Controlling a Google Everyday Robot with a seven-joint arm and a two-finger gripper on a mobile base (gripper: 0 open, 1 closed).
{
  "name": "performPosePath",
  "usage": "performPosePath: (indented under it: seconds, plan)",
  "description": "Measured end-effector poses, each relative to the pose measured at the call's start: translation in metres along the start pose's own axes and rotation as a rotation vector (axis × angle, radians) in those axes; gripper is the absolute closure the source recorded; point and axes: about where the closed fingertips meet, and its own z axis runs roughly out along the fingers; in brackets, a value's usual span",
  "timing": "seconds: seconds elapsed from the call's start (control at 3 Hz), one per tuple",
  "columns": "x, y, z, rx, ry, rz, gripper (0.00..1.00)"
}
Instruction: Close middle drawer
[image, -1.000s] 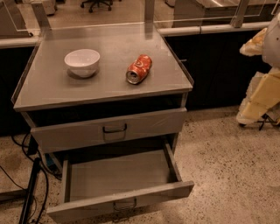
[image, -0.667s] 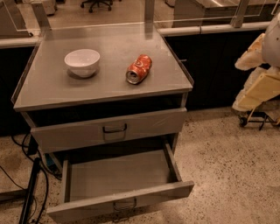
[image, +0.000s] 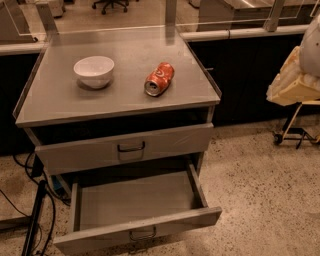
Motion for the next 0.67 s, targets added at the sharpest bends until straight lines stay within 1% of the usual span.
performPosePath:
  seconds: [0.33,0.67]
  plan:
    - [0.0,0.0,0.0,0.0,0.0,0.0,1.0]
    - [0.005,0.009,0.015,-0.007,0.016,0.01,1.0]
